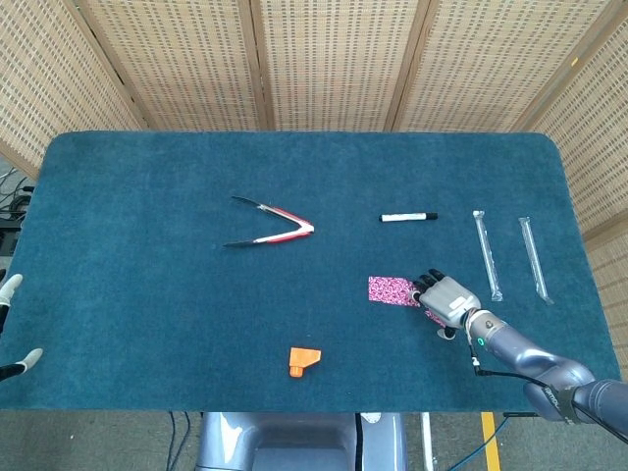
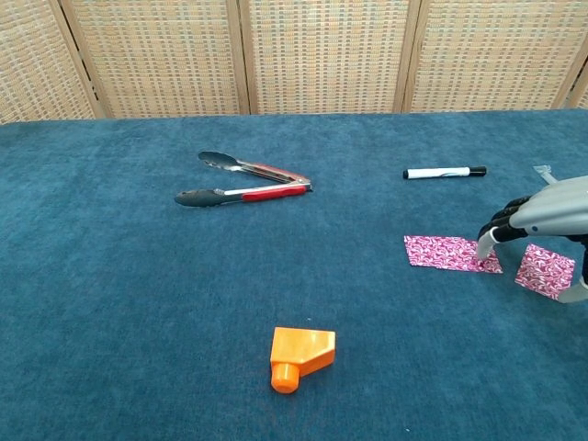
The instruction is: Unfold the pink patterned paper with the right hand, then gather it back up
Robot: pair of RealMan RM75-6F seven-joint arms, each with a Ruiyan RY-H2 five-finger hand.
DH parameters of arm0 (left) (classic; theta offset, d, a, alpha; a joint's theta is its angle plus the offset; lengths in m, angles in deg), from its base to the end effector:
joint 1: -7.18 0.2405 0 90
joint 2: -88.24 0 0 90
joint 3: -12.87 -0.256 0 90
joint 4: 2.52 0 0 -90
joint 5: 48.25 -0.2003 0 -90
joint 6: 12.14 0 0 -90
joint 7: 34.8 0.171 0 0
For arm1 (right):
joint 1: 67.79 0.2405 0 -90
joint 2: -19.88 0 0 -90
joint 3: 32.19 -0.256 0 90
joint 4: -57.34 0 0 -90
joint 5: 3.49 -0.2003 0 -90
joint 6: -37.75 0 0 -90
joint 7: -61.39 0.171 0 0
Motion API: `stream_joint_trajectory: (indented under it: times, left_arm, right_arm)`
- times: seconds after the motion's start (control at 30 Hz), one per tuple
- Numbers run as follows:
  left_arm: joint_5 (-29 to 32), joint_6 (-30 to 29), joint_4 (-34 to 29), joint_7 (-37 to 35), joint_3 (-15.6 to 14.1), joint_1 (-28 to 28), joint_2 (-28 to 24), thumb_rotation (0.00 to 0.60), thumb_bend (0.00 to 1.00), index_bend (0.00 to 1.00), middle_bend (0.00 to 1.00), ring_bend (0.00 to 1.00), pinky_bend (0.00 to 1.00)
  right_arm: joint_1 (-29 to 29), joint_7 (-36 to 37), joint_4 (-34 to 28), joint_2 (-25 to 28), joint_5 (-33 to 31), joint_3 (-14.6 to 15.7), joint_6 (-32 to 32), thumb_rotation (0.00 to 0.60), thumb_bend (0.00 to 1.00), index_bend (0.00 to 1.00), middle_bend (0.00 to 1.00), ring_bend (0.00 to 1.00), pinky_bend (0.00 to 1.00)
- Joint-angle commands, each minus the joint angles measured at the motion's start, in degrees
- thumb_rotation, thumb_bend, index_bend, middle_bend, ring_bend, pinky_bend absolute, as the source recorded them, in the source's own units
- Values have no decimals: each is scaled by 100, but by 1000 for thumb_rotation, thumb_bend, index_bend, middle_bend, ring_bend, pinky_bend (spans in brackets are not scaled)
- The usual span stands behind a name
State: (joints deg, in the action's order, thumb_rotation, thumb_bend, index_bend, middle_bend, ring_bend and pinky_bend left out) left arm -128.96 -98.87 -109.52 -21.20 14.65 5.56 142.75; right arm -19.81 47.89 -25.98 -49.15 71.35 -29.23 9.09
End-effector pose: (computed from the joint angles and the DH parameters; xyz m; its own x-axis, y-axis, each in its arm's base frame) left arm -0.2930 0.1832 0.2030 0.5223 0.0470 0.8515 0.8435 0.1180 -0.5239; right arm -0.2370 -0.3544 0.0283 0.8091 -0.4574 0.3689 -0.5861 -0.5836 0.5620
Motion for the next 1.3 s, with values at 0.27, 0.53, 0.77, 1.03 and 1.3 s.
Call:
stream_joint_trajectory:
  times: [0.27,0.53,0.77,1.03,1.3]
  left_arm:
    - [-14,-18,26,-37,0,16,-3,600,136,25,0,0,0]
    - [-17,25,44,-44,10,-13,20,600,136,25,0,0,0]
    - [-4,38,58,-49,14,-17,27,600,136,25,0,0,0]
    - [9,41,74,-69,20,-16,27,600,136,25,0,0,0]
    - [6,45,99,-114,15,-9,29,600,135,25,0,0,0]
  right_arm:
    - [-1,-131,-77,-6,-16,103,-26,600,311,155,111,0,0]
    - [-60,-190,-386,121,106,213,-136,600,311,156,112,0,0]
    - [-85,-259,-613,183,238,312,-176,600,311,156,112,0,0]
    - [-83,-329,-921,267,407,402,-192,600,311,156,112,0,0]
    - [-63,-358,-1125,353,448,429,-182,600,311,156,112,0,0]
